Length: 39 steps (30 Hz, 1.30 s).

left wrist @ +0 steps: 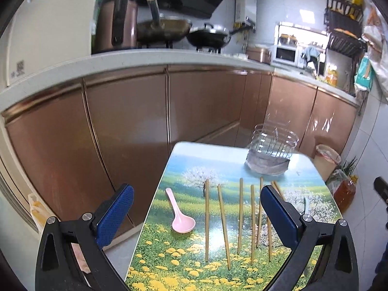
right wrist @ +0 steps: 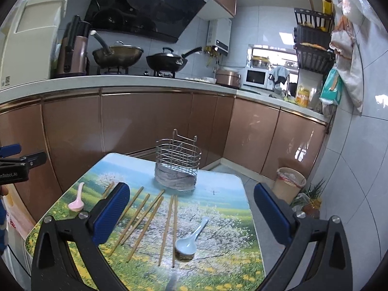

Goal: Organize utensils
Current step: 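Lower the left tool toward the chopsticks while the right tool lowers toward others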

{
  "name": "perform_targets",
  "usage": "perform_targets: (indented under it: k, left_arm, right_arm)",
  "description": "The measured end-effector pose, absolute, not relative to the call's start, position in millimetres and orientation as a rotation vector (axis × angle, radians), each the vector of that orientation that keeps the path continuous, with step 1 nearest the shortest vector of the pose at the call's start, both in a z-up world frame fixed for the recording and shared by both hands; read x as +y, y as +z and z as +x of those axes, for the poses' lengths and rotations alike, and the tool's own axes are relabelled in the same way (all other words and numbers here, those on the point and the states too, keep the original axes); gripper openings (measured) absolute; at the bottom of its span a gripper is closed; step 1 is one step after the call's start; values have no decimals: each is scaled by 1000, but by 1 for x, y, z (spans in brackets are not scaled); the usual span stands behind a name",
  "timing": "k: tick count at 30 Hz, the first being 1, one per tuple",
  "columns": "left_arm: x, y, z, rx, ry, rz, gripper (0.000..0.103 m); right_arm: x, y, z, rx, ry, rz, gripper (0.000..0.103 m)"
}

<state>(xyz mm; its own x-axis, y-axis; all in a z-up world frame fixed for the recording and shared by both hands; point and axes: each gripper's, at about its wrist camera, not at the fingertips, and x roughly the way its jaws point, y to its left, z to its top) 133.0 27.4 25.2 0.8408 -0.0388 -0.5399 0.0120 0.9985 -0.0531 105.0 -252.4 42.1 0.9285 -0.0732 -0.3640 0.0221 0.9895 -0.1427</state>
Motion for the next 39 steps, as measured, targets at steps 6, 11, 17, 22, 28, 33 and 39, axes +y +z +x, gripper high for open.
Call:
perform_targets:
  k: [6,11,17,22,28,33,39]
  left_arm:
    - [37,37,175,624,-29,-32,102]
    - [26,29,213,710,-86,-2,85]
    - [16,-5,255,885,-167,-40,67]
    - [6,-30,284,1017,-227,-56,60]
    - [-6,-69,324,1213,-273,-87,56]
    - [-14,-97,349,1346,-287,-118,34]
    - [-24,-122,368,1408,-261,-100,31]
  right_arm:
    - [-276,70,140,381,-19,-104,102]
    - [-280,67,181,465,48,-79,102]
    - [-274,36,232,639,164,-48,73]
    - [-275,3,275,796,234,-10,51]
    - [-276,-42,318,976,288,23,47]
    - [-276,-65,339,1047,301,37,35]
    - [-272,-86,355,1113,313,29,33]
